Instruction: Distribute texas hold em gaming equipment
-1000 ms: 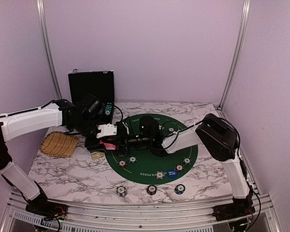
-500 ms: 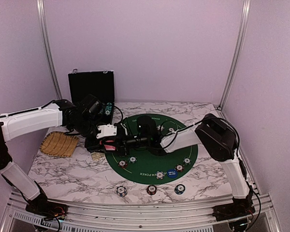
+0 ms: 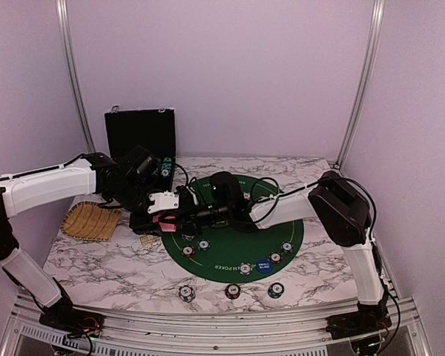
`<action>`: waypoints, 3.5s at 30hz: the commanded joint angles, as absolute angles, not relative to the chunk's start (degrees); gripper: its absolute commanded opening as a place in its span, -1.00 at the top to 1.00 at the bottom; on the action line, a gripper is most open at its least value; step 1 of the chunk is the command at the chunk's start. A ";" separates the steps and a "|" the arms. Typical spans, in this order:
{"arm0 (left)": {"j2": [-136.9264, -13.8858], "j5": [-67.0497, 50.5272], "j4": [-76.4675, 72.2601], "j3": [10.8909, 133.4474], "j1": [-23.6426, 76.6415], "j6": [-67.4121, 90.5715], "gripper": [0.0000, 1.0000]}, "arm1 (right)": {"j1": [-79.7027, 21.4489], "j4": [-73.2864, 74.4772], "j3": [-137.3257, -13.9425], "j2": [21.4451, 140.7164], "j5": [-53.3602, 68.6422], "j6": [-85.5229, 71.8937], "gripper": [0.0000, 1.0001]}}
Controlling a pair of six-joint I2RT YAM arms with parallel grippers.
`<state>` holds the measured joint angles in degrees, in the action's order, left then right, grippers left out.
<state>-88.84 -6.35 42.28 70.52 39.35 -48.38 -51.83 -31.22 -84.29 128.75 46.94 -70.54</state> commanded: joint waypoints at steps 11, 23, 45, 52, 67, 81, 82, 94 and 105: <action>-85.62 -6.00 42.11 69.67 38.77 -46.95 0.23 | -50.58 -25.65 -81.26 123.75 47.10 -67.28 0.23; -85.57 -6.09 42.01 69.02 38.26 -46.60 0.30 | -50.14 -26.02 -80.20 121.98 47.55 -67.17 0.34; -85.93 -5.91 42.09 67.85 37.71 -46.66 0.36 | -48.58 -26.63 -76.82 117.57 47.98 -67.36 0.74; -86.03 -5.82 42.05 67.85 37.51 -46.70 0.38 | -48.18 -26.97 -76.21 117.14 48.31 -67.68 0.91; -84.33 -4.81 42.75 65.90 36.05 -47.10 0.42 | -42.37 -26.13 -74.16 116.21 50.46 -66.23 1.00; -83.15 -6.12 44.80 66.49 35.33 -46.44 0.44 | -38.09 -17.95 -91.69 129.33 51.10 -61.76 1.00; -83.08 -6.07 44.82 66.45 35.33 -46.33 0.44 | -38.09 -16.50 -94.16 130.84 50.77 -61.05 1.00; -82.48 -6.10 45.18 66.14 35.33 -45.91 0.45 | -38.25 -16.48 -110.38 146.90 48.24 -64.91 1.00; -82.68 -6.51 45.18 66.35 35.33 -45.74 0.46 | -38.07 -11.13 -122.94 155.83 44.18 -62.88 1.00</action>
